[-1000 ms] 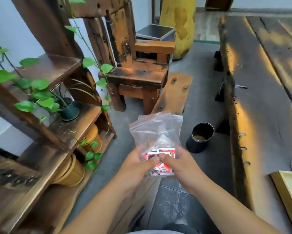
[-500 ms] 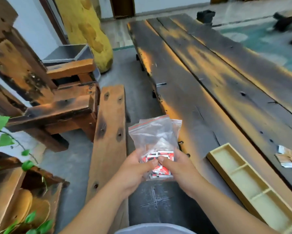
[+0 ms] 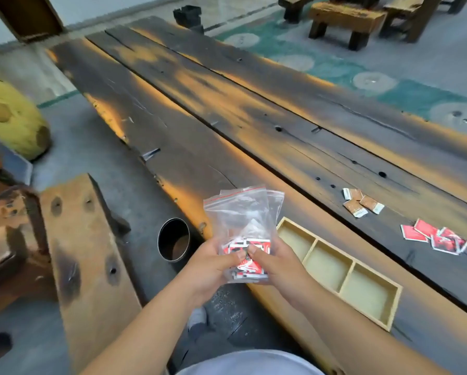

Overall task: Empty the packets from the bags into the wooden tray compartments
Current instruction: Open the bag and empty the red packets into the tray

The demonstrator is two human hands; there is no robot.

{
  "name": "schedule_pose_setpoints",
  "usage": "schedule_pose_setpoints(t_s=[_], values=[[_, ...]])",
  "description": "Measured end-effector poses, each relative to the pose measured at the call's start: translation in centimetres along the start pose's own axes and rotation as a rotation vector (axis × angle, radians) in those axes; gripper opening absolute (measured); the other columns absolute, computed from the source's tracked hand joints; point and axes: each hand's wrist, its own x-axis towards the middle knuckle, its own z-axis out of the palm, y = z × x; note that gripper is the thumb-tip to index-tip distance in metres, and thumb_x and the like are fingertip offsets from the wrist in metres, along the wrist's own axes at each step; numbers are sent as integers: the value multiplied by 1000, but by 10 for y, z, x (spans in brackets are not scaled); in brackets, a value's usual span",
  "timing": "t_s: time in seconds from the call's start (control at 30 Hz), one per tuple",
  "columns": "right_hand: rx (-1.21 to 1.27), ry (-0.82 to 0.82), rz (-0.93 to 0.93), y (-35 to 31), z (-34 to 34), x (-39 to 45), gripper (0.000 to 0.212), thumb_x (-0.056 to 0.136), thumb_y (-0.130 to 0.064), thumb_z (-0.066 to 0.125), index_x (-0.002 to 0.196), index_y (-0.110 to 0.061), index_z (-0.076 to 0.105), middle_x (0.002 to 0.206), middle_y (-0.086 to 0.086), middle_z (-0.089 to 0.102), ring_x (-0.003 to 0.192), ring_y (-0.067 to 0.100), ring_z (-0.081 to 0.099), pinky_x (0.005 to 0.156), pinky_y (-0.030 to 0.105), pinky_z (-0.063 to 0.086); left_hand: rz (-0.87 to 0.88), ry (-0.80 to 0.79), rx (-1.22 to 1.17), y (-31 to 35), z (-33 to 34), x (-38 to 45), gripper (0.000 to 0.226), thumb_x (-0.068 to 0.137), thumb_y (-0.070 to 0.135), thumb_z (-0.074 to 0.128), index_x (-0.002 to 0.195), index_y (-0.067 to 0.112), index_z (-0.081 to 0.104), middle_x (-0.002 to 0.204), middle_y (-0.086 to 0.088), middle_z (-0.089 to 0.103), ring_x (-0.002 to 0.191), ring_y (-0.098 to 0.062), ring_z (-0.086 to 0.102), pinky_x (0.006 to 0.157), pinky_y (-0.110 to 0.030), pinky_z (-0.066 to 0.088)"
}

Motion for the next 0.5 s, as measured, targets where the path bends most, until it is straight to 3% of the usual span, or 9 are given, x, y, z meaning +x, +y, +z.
schedule_pose_setpoints(t_s=[0.07,0.23,0.3,0.5], values=[[9,37,-7,5,-2,19,28,92,-22,64,120,-24,60,115,14,72,102,35,70,84,51,57,-35,-23,20,5,-10,27,47,89,-1,65,133,8,55,128,-27,62,117,-44,61,100,-59,48],[-55,179,-27,12,2,77,27,96,-23,60,123,-21,58,113,9,73,102,28,71,86,36,57,-131,-115,112,25,-49,98,48,90,-1,64,134,14,55,125,-21,66,114,-38,64,102,-60,46],[-47,223,-16,15,9,102,32,95,-25,62,126,-18,57,116,10,72,105,28,70,89,38,56,-168,-161,138,36,-69,126,51,87,0,66,135,15,55,126,-21,65,117,-40,62,103,-59,45],[-40,370,58,23,38,173,29,96,-27,61,124,-30,55,116,2,72,104,18,70,95,41,55,-277,-273,284,71,-121,199,44,90,-2,63,131,13,57,121,-16,69,110,-31,67,89,-42,54]])
